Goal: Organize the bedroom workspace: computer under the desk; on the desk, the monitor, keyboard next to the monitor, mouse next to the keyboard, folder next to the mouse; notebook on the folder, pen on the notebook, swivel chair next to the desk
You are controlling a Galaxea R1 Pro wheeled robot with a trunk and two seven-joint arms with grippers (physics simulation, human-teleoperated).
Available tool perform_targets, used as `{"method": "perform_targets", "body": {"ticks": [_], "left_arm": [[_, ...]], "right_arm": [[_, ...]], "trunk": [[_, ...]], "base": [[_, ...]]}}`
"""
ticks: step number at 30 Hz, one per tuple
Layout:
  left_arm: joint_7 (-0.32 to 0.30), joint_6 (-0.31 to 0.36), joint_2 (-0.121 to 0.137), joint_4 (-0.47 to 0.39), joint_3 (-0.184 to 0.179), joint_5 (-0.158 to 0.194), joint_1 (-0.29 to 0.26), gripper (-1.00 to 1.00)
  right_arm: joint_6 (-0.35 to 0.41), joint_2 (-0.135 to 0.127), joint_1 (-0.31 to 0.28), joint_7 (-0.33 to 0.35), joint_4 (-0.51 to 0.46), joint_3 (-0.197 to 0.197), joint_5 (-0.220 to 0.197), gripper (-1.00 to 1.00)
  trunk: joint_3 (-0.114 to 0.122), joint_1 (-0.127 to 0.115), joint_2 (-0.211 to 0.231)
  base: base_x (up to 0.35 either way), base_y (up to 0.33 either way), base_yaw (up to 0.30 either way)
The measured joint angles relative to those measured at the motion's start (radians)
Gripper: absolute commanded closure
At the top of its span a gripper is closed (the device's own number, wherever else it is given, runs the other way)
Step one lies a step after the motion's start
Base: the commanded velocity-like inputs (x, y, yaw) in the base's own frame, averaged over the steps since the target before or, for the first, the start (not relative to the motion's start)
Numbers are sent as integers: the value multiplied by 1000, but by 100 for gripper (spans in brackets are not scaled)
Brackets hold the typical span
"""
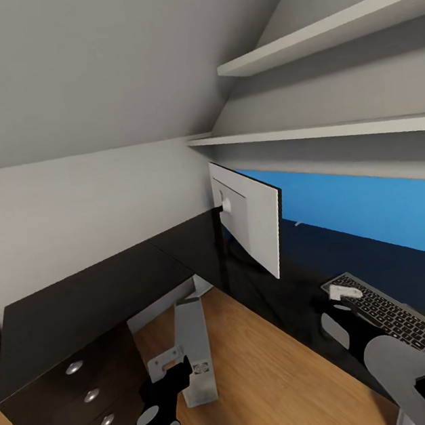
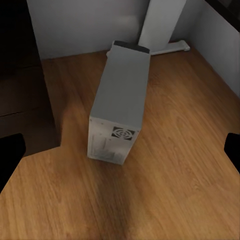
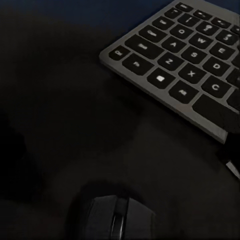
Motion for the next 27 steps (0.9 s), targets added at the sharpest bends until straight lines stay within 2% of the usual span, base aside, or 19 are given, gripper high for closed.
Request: {"method": "perform_targets", "body": {"ticks": [7,12,22,24,27], "left_arm": [[0,0,-1,0,0,0,0,-100],[0,0,-1,1,0,0,0,-100],[-1,-1,-1,14,-5,0,0,-100],[-1,-1,-1,17,-8,0,0,-100],[0,-1,-1,19,-12,0,0,-100]], "right_arm": [[36,4,0,1,0,-13,-4,-100],[115,7,0,0,-6,-15,-3,-100],[177,9,0,0,-8,-18,-4,-100],[184,9,0,0,-9,-20,-12,-100],[222,8,0,1,-9,-22,-68,-100]], "trunk": [[0,0,0],[0,0,0],[0,0,0],[0,0,0],[0,0,0]], "base": [[0,0,0],[0,0,0],[0,0,0],[0,0,0],[0,0,0]]}}
